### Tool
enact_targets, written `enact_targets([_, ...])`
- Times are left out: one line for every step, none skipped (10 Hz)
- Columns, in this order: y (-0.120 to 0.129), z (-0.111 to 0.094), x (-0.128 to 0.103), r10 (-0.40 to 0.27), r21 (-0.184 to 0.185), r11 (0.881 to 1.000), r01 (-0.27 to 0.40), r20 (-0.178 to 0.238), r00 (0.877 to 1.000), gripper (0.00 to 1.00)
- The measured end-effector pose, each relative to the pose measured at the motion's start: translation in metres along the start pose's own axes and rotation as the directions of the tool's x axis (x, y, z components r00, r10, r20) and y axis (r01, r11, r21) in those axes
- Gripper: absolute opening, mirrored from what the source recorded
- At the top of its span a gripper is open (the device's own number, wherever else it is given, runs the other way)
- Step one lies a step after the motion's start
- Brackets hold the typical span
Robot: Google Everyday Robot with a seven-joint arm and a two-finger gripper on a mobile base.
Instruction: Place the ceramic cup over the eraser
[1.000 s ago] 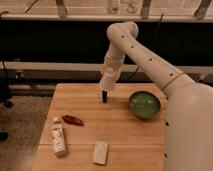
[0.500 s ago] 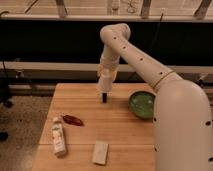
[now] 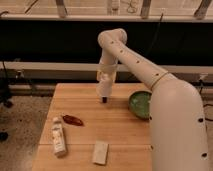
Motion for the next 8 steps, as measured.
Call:
enact_targets([-0.003,0.009,-0.002,-0.010,0.007,1.000,0.010,0.010,1.000,0.00])
enact_targets([-0.004,0.016,-0.003,-0.015,0.009,1.000,0.015,0.018,1.000,0.02])
enact_targets([-0.005,0.023,-0.003,-0.019,0.007,1.000,0.019,0.025,0.999,0.10])
enact_targets([-0.005,0.033,-0.003,-0.023,0.003,1.000,0.023,0.033,0.999,0.19])
enact_targets([-0.005,0.043,-0.003,-0.027,-0.005,1.000,0.027,0.040,0.999,0.31])
enact_targets([-0.005,0.052,-0.003,-0.029,-0.012,0.999,0.030,0.047,0.998,0.42])
enact_targets([-0.005,0.056,-0.002,-0.029,-0.014,0.999,0.029,0.050,0.998,0.50])
enact_targets([-0.004,0.060,-0.001,-0.027,-0.018,0.999,0.028,0.054,0.998,0.62])
